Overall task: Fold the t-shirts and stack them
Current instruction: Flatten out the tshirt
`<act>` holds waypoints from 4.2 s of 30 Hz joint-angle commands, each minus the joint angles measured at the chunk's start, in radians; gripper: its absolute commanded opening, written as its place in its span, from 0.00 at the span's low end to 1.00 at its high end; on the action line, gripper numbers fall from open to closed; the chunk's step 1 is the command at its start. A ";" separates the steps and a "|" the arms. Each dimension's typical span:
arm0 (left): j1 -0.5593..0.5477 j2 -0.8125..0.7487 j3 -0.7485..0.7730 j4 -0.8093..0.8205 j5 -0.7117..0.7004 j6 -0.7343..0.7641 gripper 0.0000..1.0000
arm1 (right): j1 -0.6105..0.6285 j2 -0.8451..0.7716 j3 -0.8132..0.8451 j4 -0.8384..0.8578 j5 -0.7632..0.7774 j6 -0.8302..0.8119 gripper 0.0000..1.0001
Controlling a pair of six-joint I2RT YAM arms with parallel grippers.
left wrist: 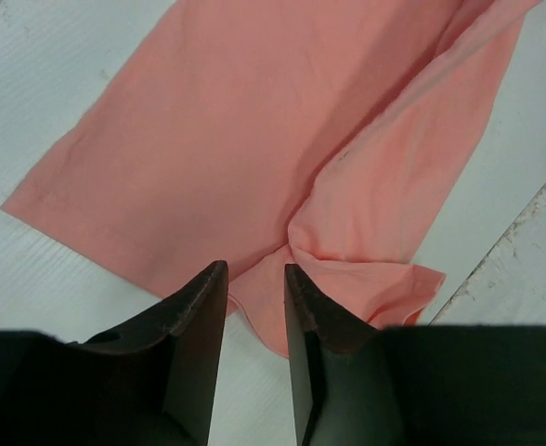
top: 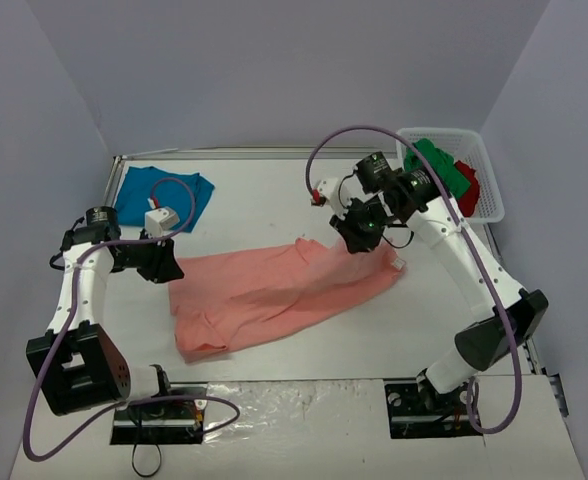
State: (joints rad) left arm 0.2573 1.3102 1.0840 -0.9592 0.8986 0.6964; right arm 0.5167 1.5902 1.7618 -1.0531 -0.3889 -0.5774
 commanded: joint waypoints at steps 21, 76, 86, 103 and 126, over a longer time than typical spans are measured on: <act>-0.001 0.073 0.027 -0.038 0.016 0.044 0.19 | -0.090 -0.026 -0.384 0.108 0.156 -0.021 0.54; -0.016 0.078 -0.010 0.005 -0.041 0.040 0.13 | -0.199 0.313 -0.568 0.180 0.019 -0.156 0.47; -0.018 0.083 -0.009 0.004 -0.035 0.043 0.12 | -0.199 0.246 -0.578 0.176 0.010 -0.151 0.00; -0.150 0.109 0.005 0.005 -0.147 0.005 0.19 | -0.336 0.197 -0.288 0.383 0.111 0.145 0.00; -0.358 0.316 -0.012 -0.049 -0.242 0.130 0.48 | -0.334 0.251 -0.533 0.541 0.148 0.175 0.00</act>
State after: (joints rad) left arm -0.0723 1.6508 1.0695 -0.9443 0.6479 0.7609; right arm 0.1783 1.8351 1.2362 -0.5014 -0.2756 -0.4145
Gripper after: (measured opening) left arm 0.477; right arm 0.005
